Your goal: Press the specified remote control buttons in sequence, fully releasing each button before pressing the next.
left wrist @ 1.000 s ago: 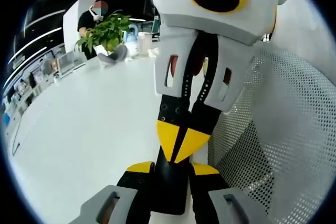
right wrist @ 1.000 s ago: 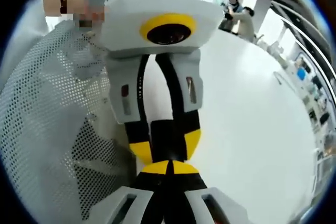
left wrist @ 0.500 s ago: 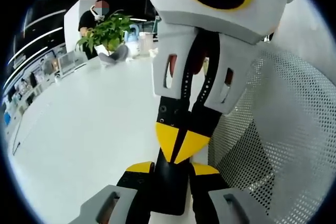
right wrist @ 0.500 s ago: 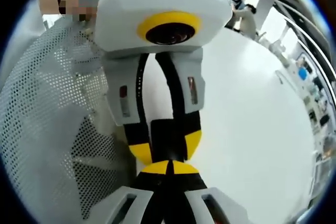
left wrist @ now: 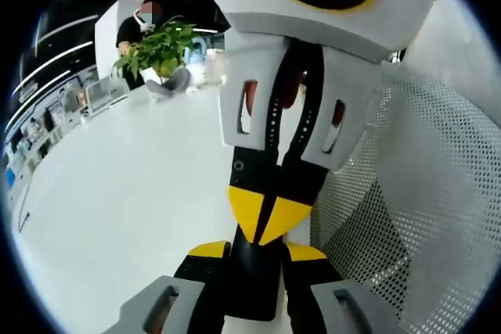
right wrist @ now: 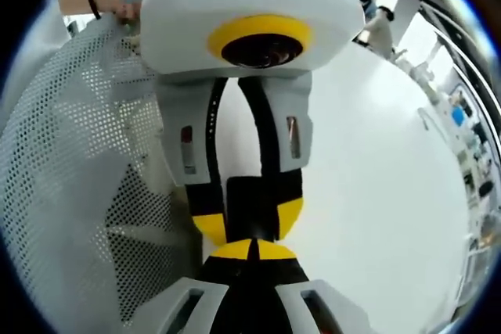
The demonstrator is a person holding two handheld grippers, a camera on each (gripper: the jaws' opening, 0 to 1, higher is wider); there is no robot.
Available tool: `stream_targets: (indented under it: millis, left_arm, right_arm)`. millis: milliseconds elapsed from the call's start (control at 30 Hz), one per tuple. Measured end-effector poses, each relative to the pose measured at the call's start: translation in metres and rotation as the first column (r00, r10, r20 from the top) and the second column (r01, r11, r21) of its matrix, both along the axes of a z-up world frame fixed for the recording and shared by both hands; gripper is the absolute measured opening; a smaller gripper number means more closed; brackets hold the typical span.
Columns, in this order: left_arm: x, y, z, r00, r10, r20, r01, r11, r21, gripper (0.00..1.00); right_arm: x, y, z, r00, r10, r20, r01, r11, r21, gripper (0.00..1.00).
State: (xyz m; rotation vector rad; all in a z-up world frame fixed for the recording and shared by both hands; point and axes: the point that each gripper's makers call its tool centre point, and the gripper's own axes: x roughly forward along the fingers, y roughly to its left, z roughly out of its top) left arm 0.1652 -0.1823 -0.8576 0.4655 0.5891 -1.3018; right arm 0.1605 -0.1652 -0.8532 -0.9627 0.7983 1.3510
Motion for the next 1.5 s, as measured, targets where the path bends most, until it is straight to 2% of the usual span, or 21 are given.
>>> stream_targets:
  millis: [300,500,567,667,833,967,1167,1300,1500]
  left_arm:
    - [0.0002,-0.0016,-0.0006,1.000,-0.005,0.000,0.005,1.000,0.000,0.26]
    - [0.0004,-0.0016,-0.0011,1.000,-0.005,-0.001,0.005,1.000,-0.001,0.26]
    - [0.0004,-0.0016,-0.0011,1.000,-0.005,0.000,0.005,1.000,-0.001,0.26]
    - [0.0005,-0.0015,-0.0009,1.000,-0.004,-0.001,0.004,1.000,-0.003,0.26]
    - [0.0008,-0.0017,-0.0010,1.000,-0.002,-0.002,0.002,1.000,-0.001,0.26]
    - [0.0008,-0.0014,-0.0008,1.000,-0.001,-0.003,0.001,1.000,-0.003,0.26]
    - [0.0012,-0.0012,-0.0014,1.000,0.004,-0.003,-0.004,1.000,0.000,0.26]
    - [0.0011,-0.0014,-0.0011,1.000,0.007,-0.004,-0.007,1.000,0.001,0.26]
    - [0.0009,-0.0012,-0.0011,1.000,0.007,-0.004,-0.007,1.000,0.001,0.26]
  right_arm:
    - [0.0010,-0.0008,-0.0011,0.999,0.017,-0.038,-0.019,0.999,-0.044,0.00]
    - [0.0002,-0.0005,-0.0020,0.998,0.045,-0.037,-0.048,0.995,-0.089,0.00]
    - [0.0008,-0.0011,-0.0023,0.995,0.095,-0.009,-0.095,0.988,-0.120,0.00]
    - [-0.0009,-0.0006,-0.0032,0.995,0.101,0.008,-0.099,0.986,-0.133,0.00]
    - [0.0003,-0.0010,-0.0035,0.982,0.174,0.073,-0.160,0.972,-0.170,0.00]
    - [-0.0007,-0.0011,-0.0038,0.979,0.178,0.098,-0.159,0.971,-0.177,0.00]
    - [0.0009,-0.0010,-0.0033,0.983,0.157,0.099,-0.139,0.976,-0.168,0.00]
    - [-0.0007,-0.0008,-0.0036,0.976,0.176,0.130,-0.152,0.972,-0.181,0.00]
    - [0.0001,-0.0018,-0.0027,0.976,0.162,0.144,-0.141,0.979,-0.148,0.00]
